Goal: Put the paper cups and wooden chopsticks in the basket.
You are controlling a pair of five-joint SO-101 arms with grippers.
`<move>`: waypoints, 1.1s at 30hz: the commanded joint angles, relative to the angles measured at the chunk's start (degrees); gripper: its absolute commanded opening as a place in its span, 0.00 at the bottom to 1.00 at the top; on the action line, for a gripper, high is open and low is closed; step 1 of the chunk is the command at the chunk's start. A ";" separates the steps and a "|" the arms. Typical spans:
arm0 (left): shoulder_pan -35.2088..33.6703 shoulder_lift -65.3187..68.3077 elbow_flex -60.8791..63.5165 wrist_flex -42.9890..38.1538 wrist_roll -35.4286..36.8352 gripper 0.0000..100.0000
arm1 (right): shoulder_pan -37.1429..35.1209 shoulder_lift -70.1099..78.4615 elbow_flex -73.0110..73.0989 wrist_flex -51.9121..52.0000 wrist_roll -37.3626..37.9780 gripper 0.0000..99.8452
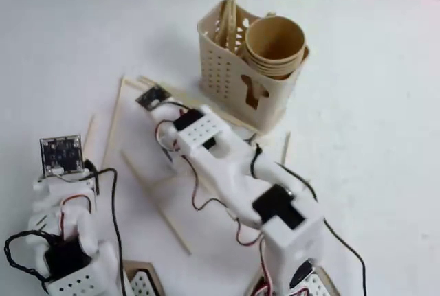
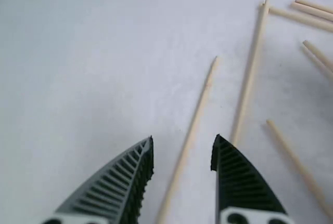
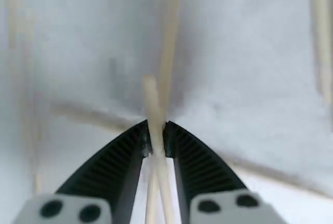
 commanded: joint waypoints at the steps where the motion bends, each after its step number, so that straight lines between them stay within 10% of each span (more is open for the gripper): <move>1: -0.31 -0.57 -0.18 0.09 -0.70 0.19 | -0.40 -9.01 -0.53 2.33 0.53 0.02; 20: -0.31 -0.57 -0.18 0.09 -0.70 0.19 | -0.22 -43.82 -0.62 2.24 0.00 0.02; 33: -0.31 -0.57 -0.18 0.09 -0.70 0.19 | 13.85 -48.57 3.96 -32.40 -7.47 0.02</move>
